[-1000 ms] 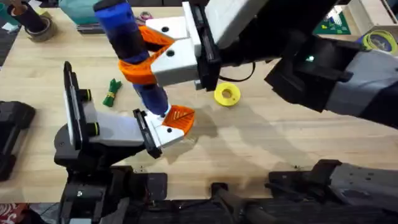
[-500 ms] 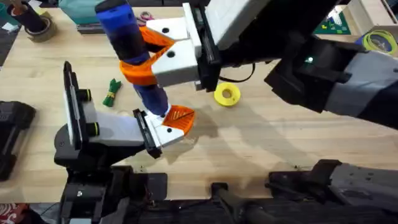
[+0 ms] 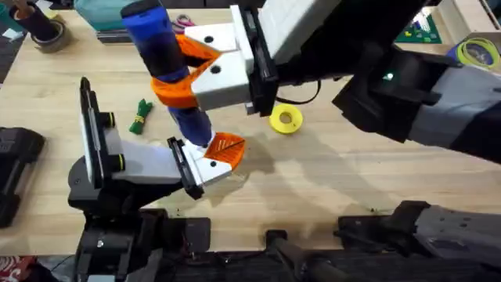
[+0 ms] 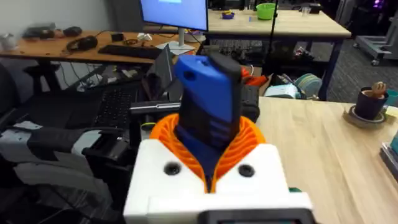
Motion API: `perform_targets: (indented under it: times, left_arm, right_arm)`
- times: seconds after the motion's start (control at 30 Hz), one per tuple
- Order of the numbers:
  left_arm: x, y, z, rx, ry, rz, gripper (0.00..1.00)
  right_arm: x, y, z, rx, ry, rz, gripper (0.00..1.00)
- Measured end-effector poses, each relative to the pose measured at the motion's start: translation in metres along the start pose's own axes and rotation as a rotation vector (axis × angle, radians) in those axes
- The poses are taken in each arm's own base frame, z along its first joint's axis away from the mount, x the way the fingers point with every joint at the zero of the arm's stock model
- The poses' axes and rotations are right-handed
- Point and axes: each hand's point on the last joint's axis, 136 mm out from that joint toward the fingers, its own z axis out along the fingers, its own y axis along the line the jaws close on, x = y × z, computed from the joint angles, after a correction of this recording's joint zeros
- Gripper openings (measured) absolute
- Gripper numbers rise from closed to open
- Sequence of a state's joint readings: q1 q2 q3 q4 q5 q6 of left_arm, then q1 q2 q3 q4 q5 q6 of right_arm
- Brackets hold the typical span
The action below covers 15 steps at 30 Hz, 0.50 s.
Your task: Pick up the gripper from the table and insert it into the empty holder that is missing its gripper. Then pick up a screw, insert it into the mounting hole, and use the screwdriver to tighten it. Finally, clean up the table by picking up the vegetable and placing it into the bucket.
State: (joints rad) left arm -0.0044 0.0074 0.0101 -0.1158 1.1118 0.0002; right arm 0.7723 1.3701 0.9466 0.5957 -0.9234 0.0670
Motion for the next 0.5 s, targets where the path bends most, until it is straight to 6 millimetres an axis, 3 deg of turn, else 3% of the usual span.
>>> perform_targets:
  times: [0.27, 0.5]
  left_arm:
    - [0.000, 0.000, 0.000, -0.001, 0.000, 0.000, 0.011]
    - [0.000, 0.000, 0.000, -0.002, 0.000, 0.001, 0.011]
  right_arm:
    - [-0.002, 0.001, 0.000, -0.003, -0.012, -0.007, 0.024]
    - [-0.023, 0.004, -0.002, -0.011, -0.088, -0.023, 0.023]
